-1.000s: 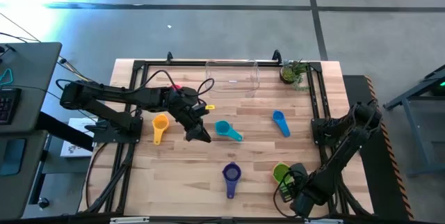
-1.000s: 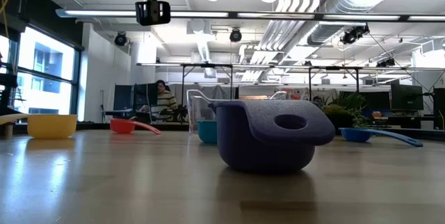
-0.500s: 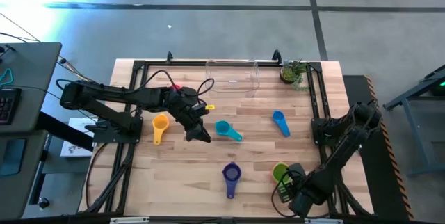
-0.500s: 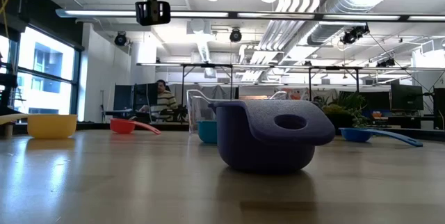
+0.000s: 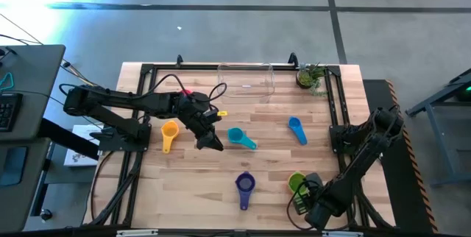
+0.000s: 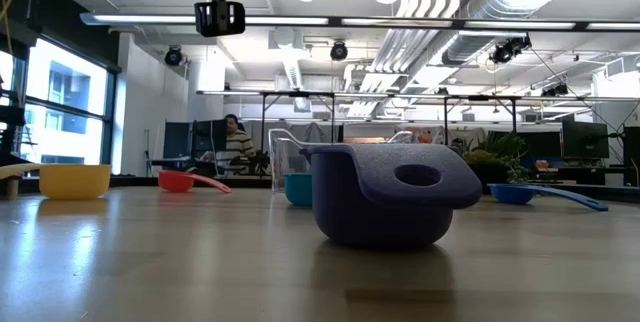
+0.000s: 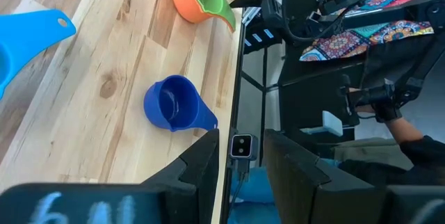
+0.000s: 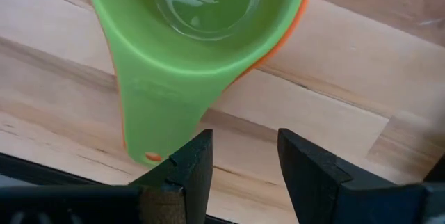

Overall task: Nest measuring cups in basket
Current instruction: Stack the green measuring cup on top of the orange measuring cup, then stack the dark blue measuring cup on top of the green measuring cup

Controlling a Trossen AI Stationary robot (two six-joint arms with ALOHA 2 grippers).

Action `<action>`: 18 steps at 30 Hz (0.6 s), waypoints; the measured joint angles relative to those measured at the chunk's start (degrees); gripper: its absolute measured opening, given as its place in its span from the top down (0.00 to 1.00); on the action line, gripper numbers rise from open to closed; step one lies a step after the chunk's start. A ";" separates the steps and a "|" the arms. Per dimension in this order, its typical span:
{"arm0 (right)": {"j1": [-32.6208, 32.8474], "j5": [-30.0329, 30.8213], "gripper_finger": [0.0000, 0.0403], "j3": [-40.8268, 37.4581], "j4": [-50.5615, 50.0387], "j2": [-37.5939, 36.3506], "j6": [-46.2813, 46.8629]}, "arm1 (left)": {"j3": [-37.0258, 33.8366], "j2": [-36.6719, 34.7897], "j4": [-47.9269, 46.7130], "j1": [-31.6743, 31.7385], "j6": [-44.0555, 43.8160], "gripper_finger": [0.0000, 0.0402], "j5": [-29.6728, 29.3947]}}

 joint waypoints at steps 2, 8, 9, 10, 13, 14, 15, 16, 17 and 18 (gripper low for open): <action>0.00 -0.09 0.62 0.00 -0.04 -0.47 0.49 | 0.00 -0.01 0.00 -0.06 -0.24 0.74 0.00; -0.62 -0.05 0.62 0.26 -0.22 -2.81 0.80 | 0.00 0.00 -0.04 -1.99 -3.14 0.74 -0.50; -0.81 -0.03 0.62 0.26 -0.24 -3.28 0.80 | 0.00 -0.02 -0.05 -2.57 -3.80 0.74 -1.20; -1.10 0.39 0.62 0.26 -0.24 -3.69 0.85 | 0.00 -0.01 -0.04 -3.22 -4.28 0.74 -2.15; -1.98 1.48 0.62 0.26 -0.24 -4.65 1.41 | 0.00 -0.02 -0.06 -5.44 -5.49 0.74 -4.84; -2.27 2.14 0.62 0.26 -0.22 -5.06 1.85 | 0.00 -0.02 -0.04 -6.19 -5.59 0.74 -5.25; -2.47 2.62 0.62 0.26 -0.23 -5.53 2.13 | 0.00 0.00 -0.06 -6.88 -5.62 0.74 -5.89; -2.72 2.89 0.62 0.26 -0.22 -5.95 2.32 | 0.00 -0.01 -0.07 -7.56 -5.58 0.74 -6.40; -2.91 2.98 0.62 0.26 -0.24 -6.33 2.35 | 0.00 -0.01 -0.05 -8.14 -5.54 0.74 -6.63; -3.11 2.92 0.62 0.26 -0.24 -6.80 2.36 | 0.00 -0.02 -0.05 -8.66 -5.54 0.74 -6.69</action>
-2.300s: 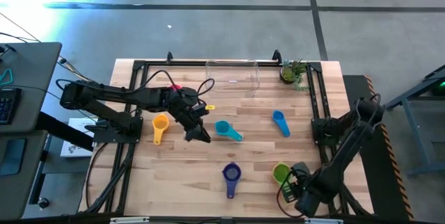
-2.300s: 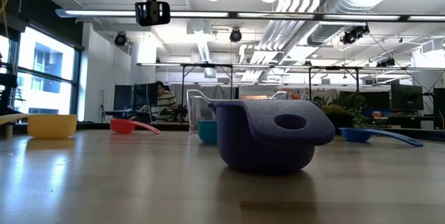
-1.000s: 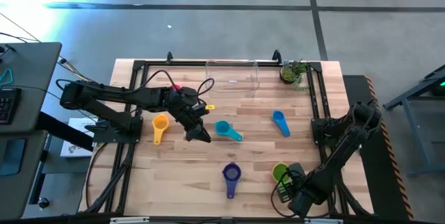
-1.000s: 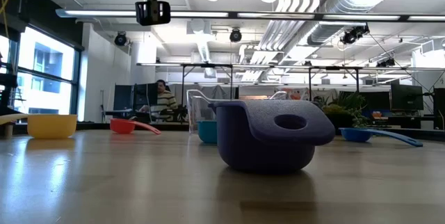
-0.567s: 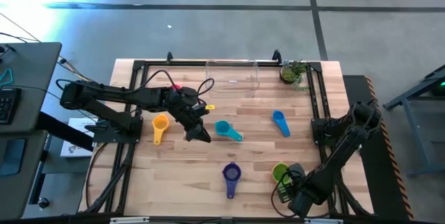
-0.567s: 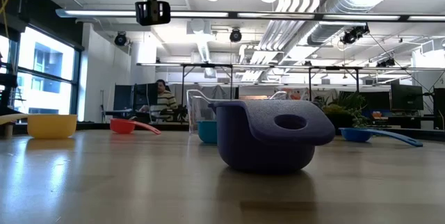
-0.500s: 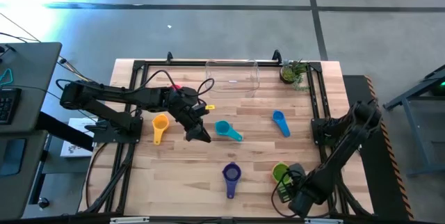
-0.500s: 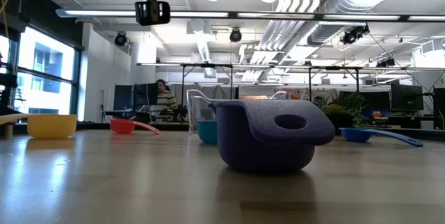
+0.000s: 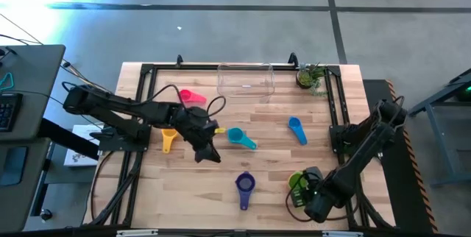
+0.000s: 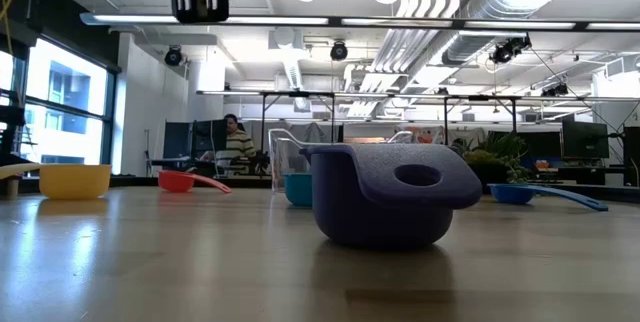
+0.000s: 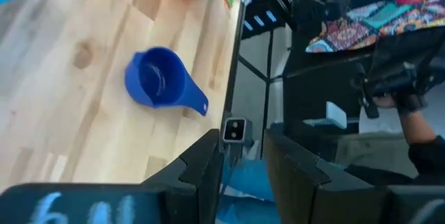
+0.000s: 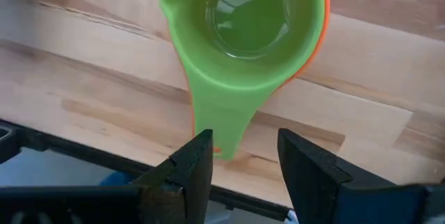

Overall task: Nest measuring cups in basket
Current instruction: Stack the dark blue measuring cup on top of the green measuring cup

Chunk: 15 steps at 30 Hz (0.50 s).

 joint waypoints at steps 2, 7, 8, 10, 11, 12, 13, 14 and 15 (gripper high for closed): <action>-0.47 0.20 0.62 0.00 0.02 -0.87 0.00 | 0.00 0.02 0.01 -0.97 0.01 0.74 -0.15; -2.96 5.61 0.62 0.23 2.33 -1.66 -0.79 | 0.00 0.01 -0.01 -3.10 0.45 0.74 -1.09; -3.62 7.39 0.62 0.62 3.10 -1.66 -2.02 | 0.00 0.00 -0.01 -3.48 0.85 0.74 -1.33; -5.19 11.24 0.62 1.62 6.07 -1.72 -4.84 | 0.00 0.00 -0.01 -4.09 1.40 0.74 -1.43; -6.00 13.32 0.62 2.16 7.10 -1.72 -6.29 | 0.00 0.02 -0.03 -4.23 1.68 0.74 -1.43; -6.83 15.39 0.62 2.81 7.84 -1.72 -8.06 | 0.00 0.02 -0.06 -4.39 1.99 0.74 -1.42; -7.75 17.40 0.62 3.54 8.95 -1.72 -10.00 | 0.00 0.02 -0.16 -4.43 2.19 0.74 -1.42; -8.73 19.13 0.62 4.25 10.38 -1.72 -11.87 | 0.00 0.01 -0.40 -4.43 2.56 0.74 -1.42; -9.73 20.88 0.62 4.95 11.68 -1.72 -13.84 | 0.00 0.02 -0.73 -4.42 2.86 0.74 -1.42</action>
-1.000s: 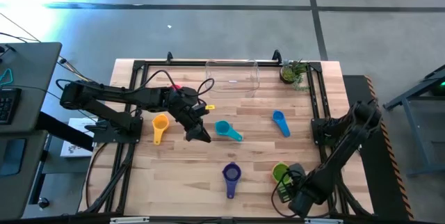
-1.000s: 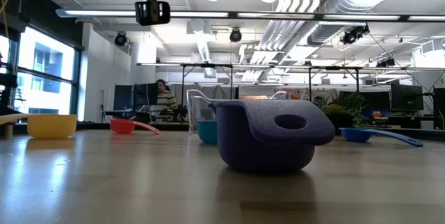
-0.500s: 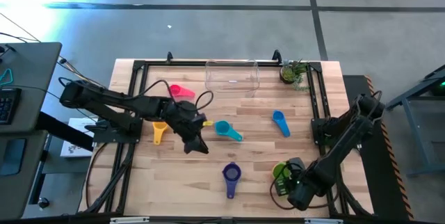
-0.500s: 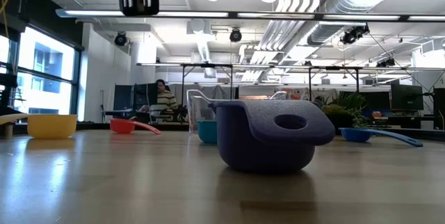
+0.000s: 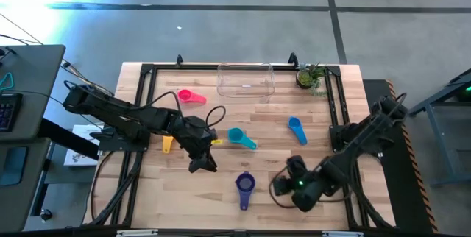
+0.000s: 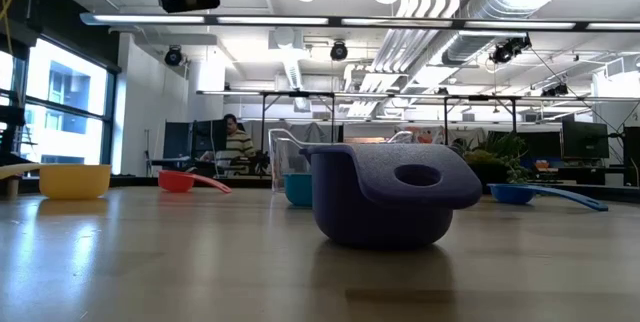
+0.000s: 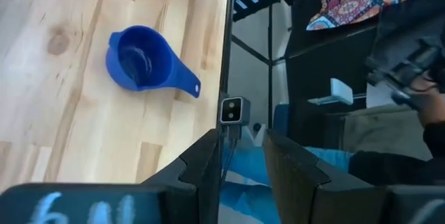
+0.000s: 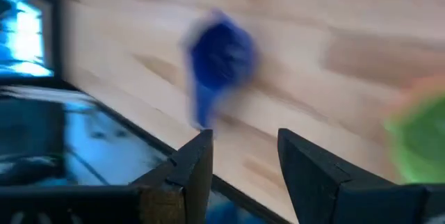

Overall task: Nest measuring cups in basket
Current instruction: Stack the dark blue measuring cup on top of the green measuring cup

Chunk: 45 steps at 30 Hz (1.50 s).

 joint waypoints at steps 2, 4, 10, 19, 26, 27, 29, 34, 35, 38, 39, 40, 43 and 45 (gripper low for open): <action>-1.99 2.51 0.62 1.18 1.84 -0.04 -3.56 | 0.00 -0.25 -1.23 0.17 0.66 0.74 -0.01; -4.27 3.27 0.62 2.01 3.30 0.03 -6.66 | -0.04 -1.20 -3.15 0.41 0.89 0.74 0.00; -10.42 -1.89 0.62 3.59 3.51 3.36 -12.10 | -0.02 -5.92 -8.11 1.39 3.05 0.74 -2.03; -14.35 -8.67 0.62 4.03 5.60 8.12 -13.68 | -0.03 -15.03 -18.92 3.50 4.38 0.74 -8.77; -15.31 -13.49 0.62 4.03 6.56 12.30 -13.48 | 0.02 -21.17 -26.63 3.92 4.36 0.74 -15.82; -15.31 -14.22 0.62 4.03 6.90 12.87 -13.47 | 0.01 -21.88 -27.91 3.92 4.31 0.74 -16.66; -15.31 -15.43 0.62 4.03 7.18 13.96 -13.46 | 0.00 -23.06 -28.54 3.92 3.97 0.74 -18.16; -15.31 -16.79 0.62 4.01 8.58 16.19 -13.22 | -0.01 -25.10 -29.93 3.90 3.09 0.74 -19.65; -15.29 -16.90 0.62 4.01 9.32 16.58 -13.24 | -0.02 -25.29 -30.14 3.90 3.07 0.74 -19.67; -15.31 -17.19 0.62 4.01 9.81 17.82 -13.33 | 0.01 -25.30 -30.13 3.90 2.70 0.74 -19.96; -15.29 -17.47 0.62 4.01 9.72 18.23 -13.27 | -0.03 -25.30 -30.25 3.90 2.71 0.74 -19.97; -15.29 -17.70 0.62 4.01 9.52 18.62 -13.26 | -0.03 -25.38 -30.21 3.90 2.70 0.74 -19.98; -15.29 -18.67 0.62 4.01 9.57 19.74 -13.26 | -0.02 -25.22 -30.17 3.90 2.71 0.74 -20.06; -15.29 -18.85 0.62 4.01 9.52 20.46 -13.26 | -0.02 -25.26 -30.17 3.90 2.72 0.74 -20.06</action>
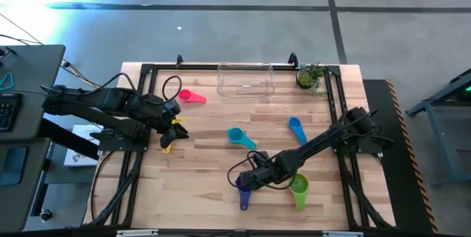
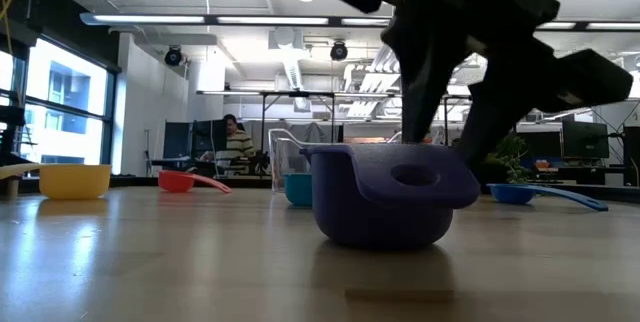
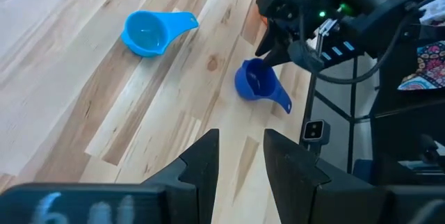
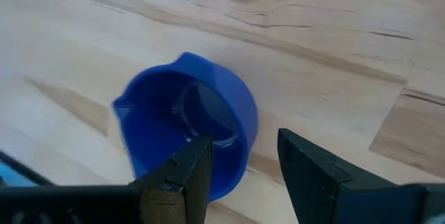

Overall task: Nest measuring cups in basket
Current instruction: Stack the dark blue measuring cup on top of the green measuring cup

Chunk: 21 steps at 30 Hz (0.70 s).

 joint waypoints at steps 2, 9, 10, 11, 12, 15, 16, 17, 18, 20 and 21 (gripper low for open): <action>0.00 -0.04 0.62 0.00 0.01 0.50 0.00 | 0.00 -0.03 0.00 0.00 0.00 0.74 0.00; 0.00 -0.56 0.69 0.00 0.38 1.26 0.01 | 0.00 -0.02 0.00 0.00 0.05 0.74 0.00; 0.00 -0.63 0.72 0.00 0.36 1.26 -0.01 | 0.00 -0.02 0.00 0.00 0.05 0.74 0.00; 0.00 -0.62 0.75 0.00 0.34 1.26 -0.03 | 0.00 -0.02 0.00 0.00 0.05 0.74 -0.08; 0.00 -0.64 0.78 0.00 0.35 1.26 -0.07 | 0.00 -0.02 0.00 0.00 0.07 0.74 -0.35; 0.00 -0.64 0.88 0.00 0.33 1.25 -0.10 | 0.00 -0.02 -0.02 0.00 0.29 0.74 -0.72; 0.00 -0.62 0.92 0.00 0.35 1.24 -0.12 | 0.00 -0.02 -0.02 0.00 0.48 0.74 -0.76; 0.00 -0.62 0.95 0.00 0.33 1.26 -0.19 | 0.00 -0.02 -0.02 0.00 0.52 0.74 -0.76; 0.00 -0.63 0.97 0.00 0.34 1.25 -0.21 | 0.00 -0.02 -0.02 0.00 0.53 0.74 -0.78; 0.00 -0.62 0.98 0.00 0.33 1.26 -0.20 | 0.00 -0.02 -0.02 0.00 0.55 0.74 -0.81; 0.00 -0.62 0.98 0.00 0.32 1.26 -0.06 | 0.00 -0.02 -0.02 0.00 0.55 0.74 -0.83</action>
